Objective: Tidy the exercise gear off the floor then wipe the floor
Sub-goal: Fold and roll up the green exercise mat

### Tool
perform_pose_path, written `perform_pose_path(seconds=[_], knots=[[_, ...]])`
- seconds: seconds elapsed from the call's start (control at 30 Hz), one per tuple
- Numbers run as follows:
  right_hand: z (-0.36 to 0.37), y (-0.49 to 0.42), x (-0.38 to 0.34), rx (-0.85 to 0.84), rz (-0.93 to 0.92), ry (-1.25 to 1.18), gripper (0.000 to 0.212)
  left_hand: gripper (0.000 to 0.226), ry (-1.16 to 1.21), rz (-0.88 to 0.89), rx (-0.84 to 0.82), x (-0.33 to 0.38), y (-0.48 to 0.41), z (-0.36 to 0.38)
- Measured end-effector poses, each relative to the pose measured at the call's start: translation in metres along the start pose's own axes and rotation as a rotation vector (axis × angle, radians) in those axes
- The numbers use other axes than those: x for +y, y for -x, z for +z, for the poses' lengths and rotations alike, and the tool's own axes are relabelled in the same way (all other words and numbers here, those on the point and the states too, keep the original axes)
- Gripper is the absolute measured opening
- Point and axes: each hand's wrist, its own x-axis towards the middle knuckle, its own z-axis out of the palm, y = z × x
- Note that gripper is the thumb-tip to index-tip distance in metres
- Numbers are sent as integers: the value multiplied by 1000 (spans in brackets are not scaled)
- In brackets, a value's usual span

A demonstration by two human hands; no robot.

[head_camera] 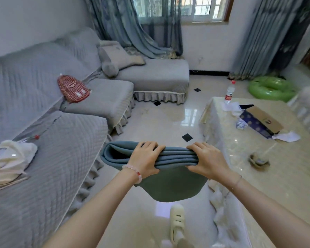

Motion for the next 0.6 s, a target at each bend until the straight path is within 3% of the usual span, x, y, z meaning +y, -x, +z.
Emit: perform_pose_path(seconds=[0.6], knots=[[25, -304, 197, -132, 32, -2, 54, 68, 66, 79, 6, -153, -337, 50]])
